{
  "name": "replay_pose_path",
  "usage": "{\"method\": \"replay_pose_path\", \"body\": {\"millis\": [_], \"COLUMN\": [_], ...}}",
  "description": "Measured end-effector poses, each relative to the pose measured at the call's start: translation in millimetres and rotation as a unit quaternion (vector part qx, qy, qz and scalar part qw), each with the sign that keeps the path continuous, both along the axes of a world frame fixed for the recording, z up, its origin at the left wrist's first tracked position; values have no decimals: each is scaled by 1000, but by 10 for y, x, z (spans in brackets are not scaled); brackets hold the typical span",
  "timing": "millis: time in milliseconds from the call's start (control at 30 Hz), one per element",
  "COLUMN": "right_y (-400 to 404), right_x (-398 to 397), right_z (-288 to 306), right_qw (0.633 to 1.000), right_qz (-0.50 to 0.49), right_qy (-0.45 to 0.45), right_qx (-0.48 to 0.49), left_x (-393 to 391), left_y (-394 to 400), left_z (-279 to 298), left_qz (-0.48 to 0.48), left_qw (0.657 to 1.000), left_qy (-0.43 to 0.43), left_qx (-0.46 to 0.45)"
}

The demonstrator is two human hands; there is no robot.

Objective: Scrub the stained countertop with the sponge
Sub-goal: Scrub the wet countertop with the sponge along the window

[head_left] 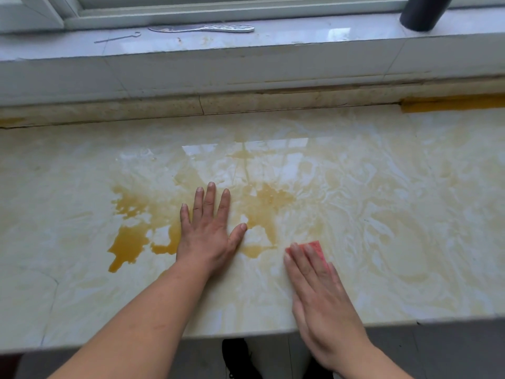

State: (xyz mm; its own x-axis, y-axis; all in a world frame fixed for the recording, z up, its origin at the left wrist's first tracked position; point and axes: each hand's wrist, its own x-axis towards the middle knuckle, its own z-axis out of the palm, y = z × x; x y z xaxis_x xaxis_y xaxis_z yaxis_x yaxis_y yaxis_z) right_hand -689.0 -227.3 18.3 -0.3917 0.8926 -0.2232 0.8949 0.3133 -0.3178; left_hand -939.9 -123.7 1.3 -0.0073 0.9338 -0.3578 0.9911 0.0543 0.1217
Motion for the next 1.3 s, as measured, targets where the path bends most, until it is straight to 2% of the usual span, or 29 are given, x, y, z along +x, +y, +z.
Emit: {"method": "replay_pose_path", "body": {"millis": [100,267,367,567,700,800,867,1033,1233,1300], "right_y": [30,937,967,29,579,1145,1168,577,1328,1336], "right_x": [59,-146,-87,-38,-335,-611,-673,-584,-840,-850], "right_z": [-31,-54,-47,-49,-101,-60,-39,25,-61,-58], "right_qw": [999,990,993,999,1000,999,999,998,998,998], "right_qz": [-41,-138,-115,-51,-16,-40,-48,-41,-60,-54], "right_qy": [1,22,14,10,23,19,15,24,16,14], "right_qx": [-17,-33,-24,6,7,-16,-22,-32,-30,-33], "left_x": [6,13,-1,0,10,9,7,9,18,24], "left_y": [5,4,-3,-4,3,3,2,1,8,7], "left_z": [8,-2,-17,-28,-27,-26,-22,-12,-5,0], "left_qz": [1,1,1,0,3,4,5,5,8,7], "left_qw": [1000,1000,1000,1000,1000,1000,1000,1000,1000,1000], "left_qy": [11,15,15,18,17,20,17,10,8,5], "left_qx": [-7,-6,-4,-3,0,-2,-2,1,-1,-3]}}
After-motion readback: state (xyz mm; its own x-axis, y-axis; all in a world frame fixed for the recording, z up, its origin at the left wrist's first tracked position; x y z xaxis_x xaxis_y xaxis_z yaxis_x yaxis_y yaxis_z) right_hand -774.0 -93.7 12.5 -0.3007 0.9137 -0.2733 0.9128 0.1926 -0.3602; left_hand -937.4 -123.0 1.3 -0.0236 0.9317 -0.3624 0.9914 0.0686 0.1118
